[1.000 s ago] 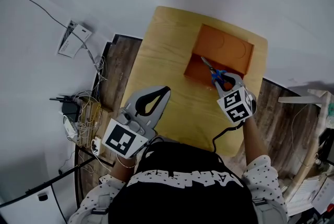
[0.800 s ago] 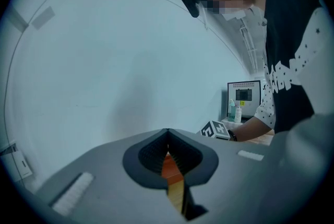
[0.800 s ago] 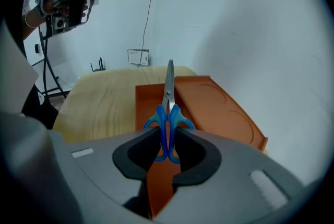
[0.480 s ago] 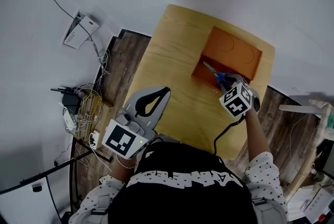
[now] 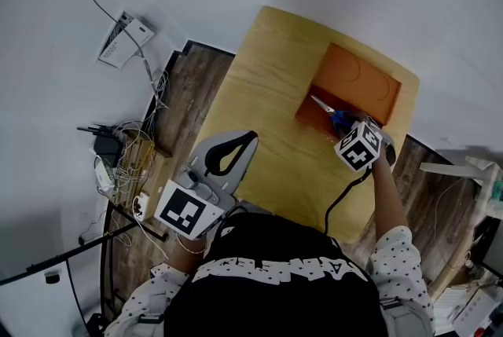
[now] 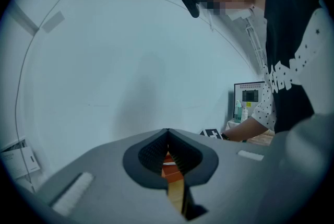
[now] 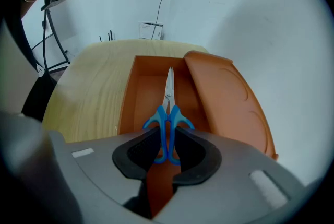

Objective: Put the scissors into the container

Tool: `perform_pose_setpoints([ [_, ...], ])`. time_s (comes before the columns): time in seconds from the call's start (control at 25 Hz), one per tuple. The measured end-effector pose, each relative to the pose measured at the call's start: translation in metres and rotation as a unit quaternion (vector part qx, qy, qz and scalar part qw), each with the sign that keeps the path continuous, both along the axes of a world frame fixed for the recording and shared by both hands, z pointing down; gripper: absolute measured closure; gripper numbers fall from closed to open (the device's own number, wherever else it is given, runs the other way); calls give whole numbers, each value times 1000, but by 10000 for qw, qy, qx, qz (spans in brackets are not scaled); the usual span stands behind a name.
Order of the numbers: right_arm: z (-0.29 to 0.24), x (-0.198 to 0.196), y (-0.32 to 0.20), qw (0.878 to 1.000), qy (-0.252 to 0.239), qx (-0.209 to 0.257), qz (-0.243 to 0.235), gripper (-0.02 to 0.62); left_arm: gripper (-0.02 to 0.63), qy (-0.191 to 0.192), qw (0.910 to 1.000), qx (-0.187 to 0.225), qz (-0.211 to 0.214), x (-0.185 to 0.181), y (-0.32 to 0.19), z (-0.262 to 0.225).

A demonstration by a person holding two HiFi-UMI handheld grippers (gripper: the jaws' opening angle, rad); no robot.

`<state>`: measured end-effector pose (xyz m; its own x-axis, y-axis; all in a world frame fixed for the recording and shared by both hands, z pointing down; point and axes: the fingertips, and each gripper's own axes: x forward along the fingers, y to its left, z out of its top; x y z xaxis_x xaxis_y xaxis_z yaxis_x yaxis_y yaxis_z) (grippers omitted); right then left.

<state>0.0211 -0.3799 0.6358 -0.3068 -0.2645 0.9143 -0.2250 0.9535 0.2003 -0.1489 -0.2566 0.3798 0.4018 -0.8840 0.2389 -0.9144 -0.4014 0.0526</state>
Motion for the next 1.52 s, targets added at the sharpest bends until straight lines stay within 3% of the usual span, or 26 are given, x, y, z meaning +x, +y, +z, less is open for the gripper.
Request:
perform_pose_setpoints([
  [0.52, 7, 6, -2, 10000, 37, -81, 15, 488, 604, -4, 10000, -23, 32, -5, 2, 2],
  [0.92, 0, 3, -3, 9991, -302, -82, 282, 465, 604, 25, 10000, 27, 73, -6, 0, -2],
  [0.96, -4, 1, -3, 9985, -412, -58, 358, 473, 604, 29, 10000, 32, 90, -7, -1, -2],
  [1.0, -9, -1, -4, 9973, -564, -24, 467, 525, 604, 29, 9999, 39, 110, -7, -1, -2],
  [1.04, -15, -2, -4, 9954, -740, 12, 607, 581, 604, 28, 9999, 54, 132, -7, -2, -3],
  [1.24, -49, -1, -4, 9779, -1581, 307, 1331, 582, 604, 41, 9995, 112, 280, -4, -5, -6],
  [1.52, -116, 14, 13, 9292, -2678, 816, 2414, 583, 604, 115, 9969, 341, 703, 11, -20, -18],
])
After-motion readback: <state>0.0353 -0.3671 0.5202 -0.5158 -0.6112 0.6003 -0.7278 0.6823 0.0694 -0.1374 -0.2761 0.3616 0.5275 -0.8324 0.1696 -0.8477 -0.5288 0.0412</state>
